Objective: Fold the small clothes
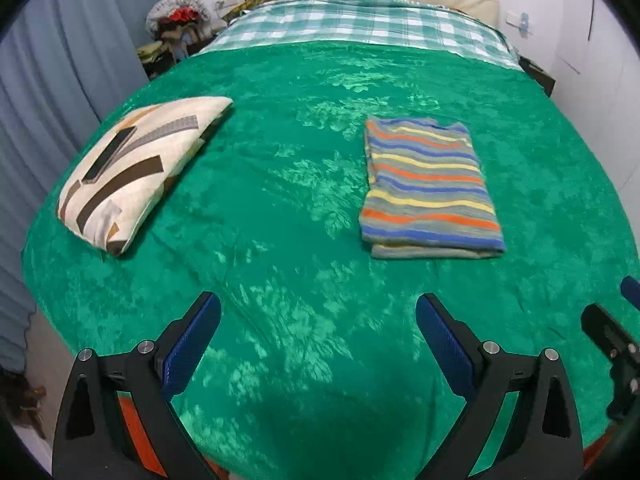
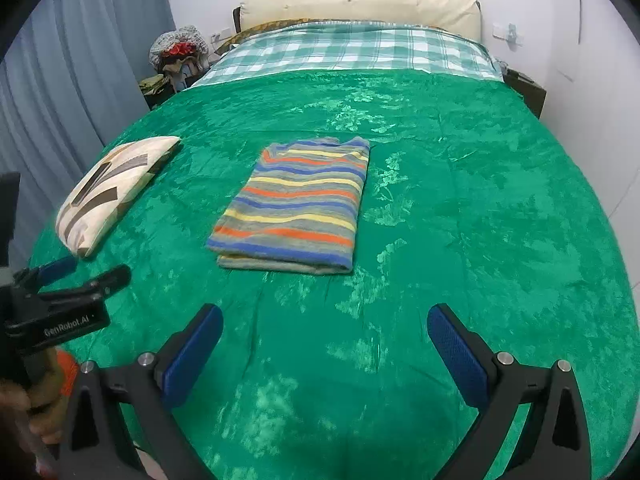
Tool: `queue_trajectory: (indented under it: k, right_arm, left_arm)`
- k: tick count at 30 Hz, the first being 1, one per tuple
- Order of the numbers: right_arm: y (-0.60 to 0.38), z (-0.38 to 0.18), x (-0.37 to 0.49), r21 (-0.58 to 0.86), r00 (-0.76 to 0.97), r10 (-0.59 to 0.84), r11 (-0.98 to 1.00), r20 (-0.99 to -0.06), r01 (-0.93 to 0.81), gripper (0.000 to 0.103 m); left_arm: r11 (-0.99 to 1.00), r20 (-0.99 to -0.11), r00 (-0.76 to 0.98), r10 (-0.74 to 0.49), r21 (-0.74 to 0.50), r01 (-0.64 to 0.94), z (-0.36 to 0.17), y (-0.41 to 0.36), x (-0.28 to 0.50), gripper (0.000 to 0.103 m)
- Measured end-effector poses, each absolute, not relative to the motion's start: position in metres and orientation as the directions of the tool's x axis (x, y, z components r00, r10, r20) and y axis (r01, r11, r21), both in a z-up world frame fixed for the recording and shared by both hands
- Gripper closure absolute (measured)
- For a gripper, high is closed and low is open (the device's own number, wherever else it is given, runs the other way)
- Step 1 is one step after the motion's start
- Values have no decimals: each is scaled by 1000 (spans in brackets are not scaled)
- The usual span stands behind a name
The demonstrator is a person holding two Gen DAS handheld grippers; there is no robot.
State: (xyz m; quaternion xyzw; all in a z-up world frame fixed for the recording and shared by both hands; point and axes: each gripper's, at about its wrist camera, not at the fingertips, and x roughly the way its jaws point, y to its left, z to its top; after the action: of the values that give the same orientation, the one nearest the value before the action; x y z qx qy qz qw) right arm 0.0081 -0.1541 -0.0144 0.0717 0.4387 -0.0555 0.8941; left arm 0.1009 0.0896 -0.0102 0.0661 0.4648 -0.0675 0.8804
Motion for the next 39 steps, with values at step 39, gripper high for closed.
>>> queue_trajectory:
  k: [39]
  right_arm:
    - [-123,54,-31,-97,656,-192,979,-730,179,2]
  left_arm:
    - [980,-746,661,-76,67,188,36,73,56,0]
